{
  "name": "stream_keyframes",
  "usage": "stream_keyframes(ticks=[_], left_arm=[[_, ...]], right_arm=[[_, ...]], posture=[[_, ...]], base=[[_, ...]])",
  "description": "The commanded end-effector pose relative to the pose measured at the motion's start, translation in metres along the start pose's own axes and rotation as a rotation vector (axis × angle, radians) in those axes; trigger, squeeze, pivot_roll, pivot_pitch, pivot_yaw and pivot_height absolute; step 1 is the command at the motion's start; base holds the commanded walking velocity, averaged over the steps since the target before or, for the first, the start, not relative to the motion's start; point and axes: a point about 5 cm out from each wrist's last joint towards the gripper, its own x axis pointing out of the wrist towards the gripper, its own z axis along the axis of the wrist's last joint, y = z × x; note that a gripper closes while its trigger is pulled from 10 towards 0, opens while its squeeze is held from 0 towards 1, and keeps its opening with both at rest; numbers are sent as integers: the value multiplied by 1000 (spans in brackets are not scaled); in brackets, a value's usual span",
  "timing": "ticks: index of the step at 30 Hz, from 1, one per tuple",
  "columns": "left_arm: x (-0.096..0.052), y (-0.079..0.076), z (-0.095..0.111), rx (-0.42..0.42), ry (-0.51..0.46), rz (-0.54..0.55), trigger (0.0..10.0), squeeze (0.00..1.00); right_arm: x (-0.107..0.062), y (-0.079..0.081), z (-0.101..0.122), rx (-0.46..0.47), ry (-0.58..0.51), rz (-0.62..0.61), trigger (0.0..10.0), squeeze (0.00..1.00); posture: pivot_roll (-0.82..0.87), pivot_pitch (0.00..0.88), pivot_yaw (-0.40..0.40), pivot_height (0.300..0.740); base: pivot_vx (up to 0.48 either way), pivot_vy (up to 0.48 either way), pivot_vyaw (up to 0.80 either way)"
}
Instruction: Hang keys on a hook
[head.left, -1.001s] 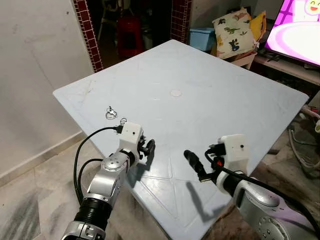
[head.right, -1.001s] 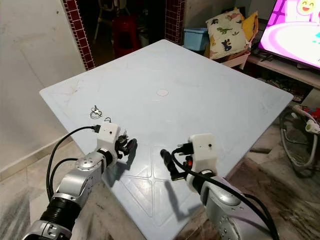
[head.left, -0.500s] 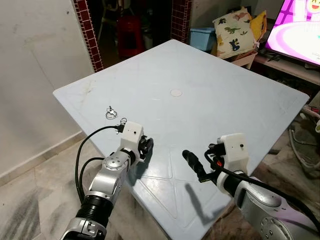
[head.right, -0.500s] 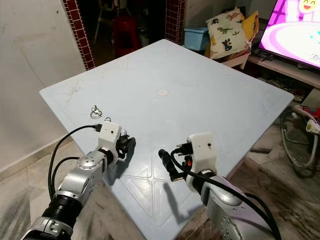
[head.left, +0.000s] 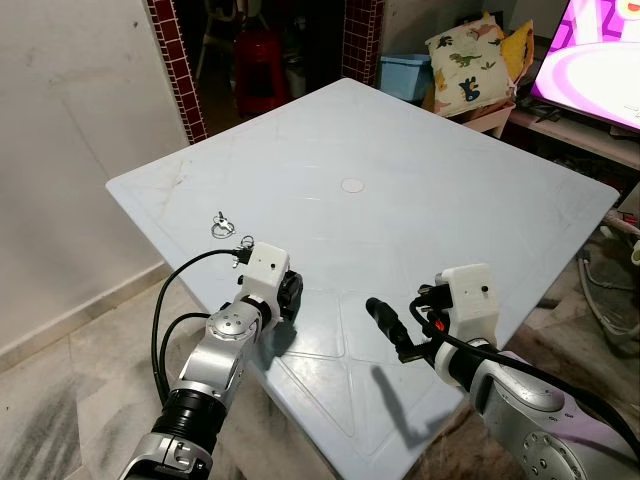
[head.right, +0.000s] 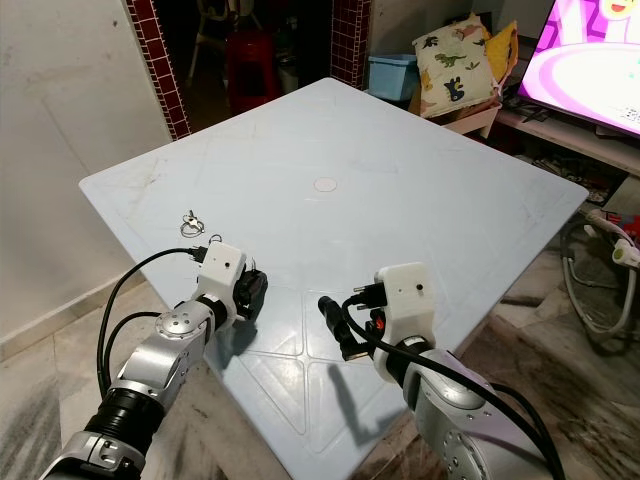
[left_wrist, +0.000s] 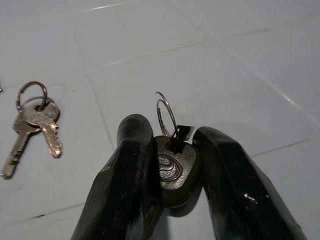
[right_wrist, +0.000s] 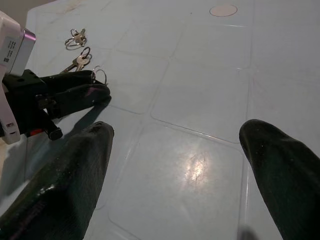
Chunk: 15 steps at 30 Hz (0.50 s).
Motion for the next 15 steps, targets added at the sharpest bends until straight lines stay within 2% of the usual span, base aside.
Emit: stream_keyframes(ticks=[1, 15], left_arm=[[0, 6, -1, 46, 14, 30, 0, 0], [-1, 14, 1, 92, -6, 147, 0, 0]], right_arm=[[1, 0, 2, -9, -9, -5, 10000, 0], [2, 0, 3, -21, -14, -7, 10000, 0]], posture=[[-169, 35, 13, 740], [-168, 33, 14, 740]], base=[[0, 0, 0], [0, 0, 0]])
